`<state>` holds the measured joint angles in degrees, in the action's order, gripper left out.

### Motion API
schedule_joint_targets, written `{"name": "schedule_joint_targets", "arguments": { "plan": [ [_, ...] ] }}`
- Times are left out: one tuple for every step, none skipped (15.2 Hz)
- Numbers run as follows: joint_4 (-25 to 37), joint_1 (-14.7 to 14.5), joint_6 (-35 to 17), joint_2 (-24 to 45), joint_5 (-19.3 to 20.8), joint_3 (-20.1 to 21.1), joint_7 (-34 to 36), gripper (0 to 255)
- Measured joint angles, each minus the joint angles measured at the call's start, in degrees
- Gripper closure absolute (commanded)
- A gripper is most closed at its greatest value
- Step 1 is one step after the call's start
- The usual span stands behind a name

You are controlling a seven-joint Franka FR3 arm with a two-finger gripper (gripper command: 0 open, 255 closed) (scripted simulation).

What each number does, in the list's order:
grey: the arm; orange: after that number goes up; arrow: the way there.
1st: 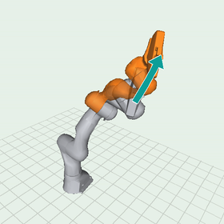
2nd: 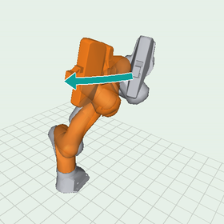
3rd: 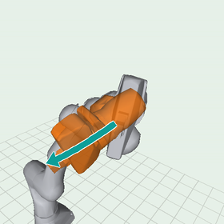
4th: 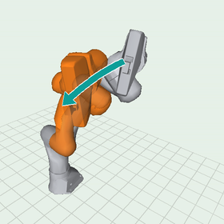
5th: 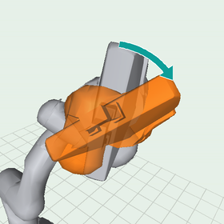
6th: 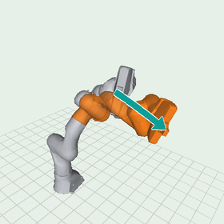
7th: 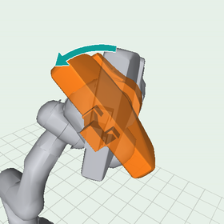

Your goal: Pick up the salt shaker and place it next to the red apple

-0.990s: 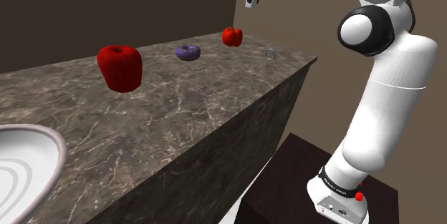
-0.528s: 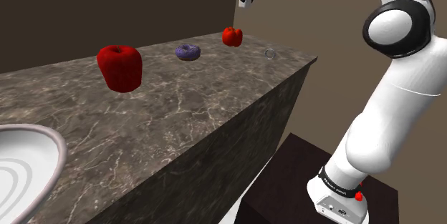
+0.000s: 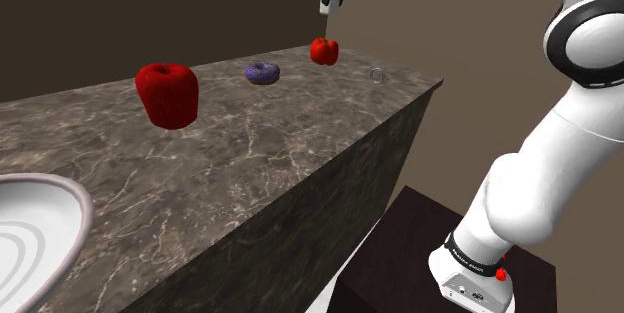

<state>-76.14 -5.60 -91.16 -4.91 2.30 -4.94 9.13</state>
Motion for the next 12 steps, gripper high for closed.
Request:
{"name": "schedule_joint_targets", "arguments": {
  "plan": [
    [-0.67, -0.70, -0.12, -0.47, 0.53, 0.94, 1.55, 255],
    [-0.85, -1.25, 0.02, -0.71, 0.89, 1.69, 2.80, 255],
    [-1.44, -1.98, 0.06, -1.26, 1.42, 2.71, 4.45, 255],
    [-2.13, -2.68, -0.11, -1.68, 1.91, 3.71, 6.12, 255],
    [-1.91, -3.30, 0.25, -1.70, 2.32, 4.61, 7.58, 255],
    [-2.60, -3.84, 0.24, -2.28, 2.68, 5.40, 8.89, 255],
    [-3.74, -4.44, -0.20, -2.84, 3.08, 6.30, 10.37, 255],
    [-2.22, -5.09, 0.69, -2.08, 3.50, 7.32, 11.89, 255],
    [-2.60, -5.70, 0.64, -2.25, 3.89, 8.22, 13.38, 255],
    [-2.48, -6.26, 0.68, -2.00, 4.26, 9.07, 14.73, 255],
    [-2.54, -6.92, 0.81, -1.97, 4.68, 10.04, 16.30, 255],
    [-1.74, -7.52, 1.61, -1.81, 5.06, 10.94, 17.66, 255]
  ]
}}
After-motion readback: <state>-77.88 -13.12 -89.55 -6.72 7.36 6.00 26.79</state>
